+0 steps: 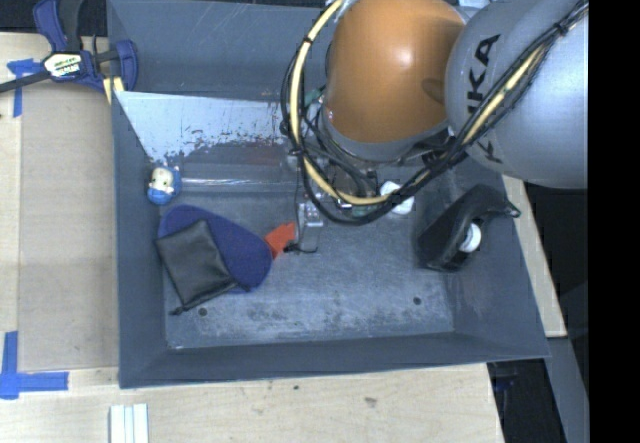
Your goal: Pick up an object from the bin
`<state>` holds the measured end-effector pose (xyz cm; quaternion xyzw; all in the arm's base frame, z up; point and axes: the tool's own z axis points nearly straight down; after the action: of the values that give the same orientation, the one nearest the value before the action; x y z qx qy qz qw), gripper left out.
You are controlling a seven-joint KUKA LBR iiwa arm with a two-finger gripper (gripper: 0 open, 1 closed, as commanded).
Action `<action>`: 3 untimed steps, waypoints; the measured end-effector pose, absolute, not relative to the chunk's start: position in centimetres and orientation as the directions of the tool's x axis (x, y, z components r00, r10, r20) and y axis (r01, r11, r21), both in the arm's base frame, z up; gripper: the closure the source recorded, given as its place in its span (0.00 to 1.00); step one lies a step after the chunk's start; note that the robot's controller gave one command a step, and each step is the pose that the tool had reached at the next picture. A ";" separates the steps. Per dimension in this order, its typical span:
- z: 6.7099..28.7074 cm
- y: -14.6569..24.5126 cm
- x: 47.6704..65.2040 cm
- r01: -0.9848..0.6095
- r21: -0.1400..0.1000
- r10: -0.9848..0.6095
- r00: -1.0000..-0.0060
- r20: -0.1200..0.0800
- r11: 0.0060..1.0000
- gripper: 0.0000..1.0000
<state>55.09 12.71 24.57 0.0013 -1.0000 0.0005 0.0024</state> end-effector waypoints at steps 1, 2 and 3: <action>6.7 9.9 57.7 -0.292 0.001 -0.292 -0.956 0.003 0.956 0.00; 10.1 8.3 56.1 -0.704 -0.001 -0.704 -0.710 -0.001 0.710 0.00; 10.1 10.4 59.2 -0.784 -0.003 -0.784 -0.621 -0.006 0.621 0.00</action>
Offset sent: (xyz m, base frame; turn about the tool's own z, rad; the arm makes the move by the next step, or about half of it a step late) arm 0.0262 -0.0268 -0.1757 -0.2942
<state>59.24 10.45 10.05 0.4351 -0.9004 -0.0001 -0.0033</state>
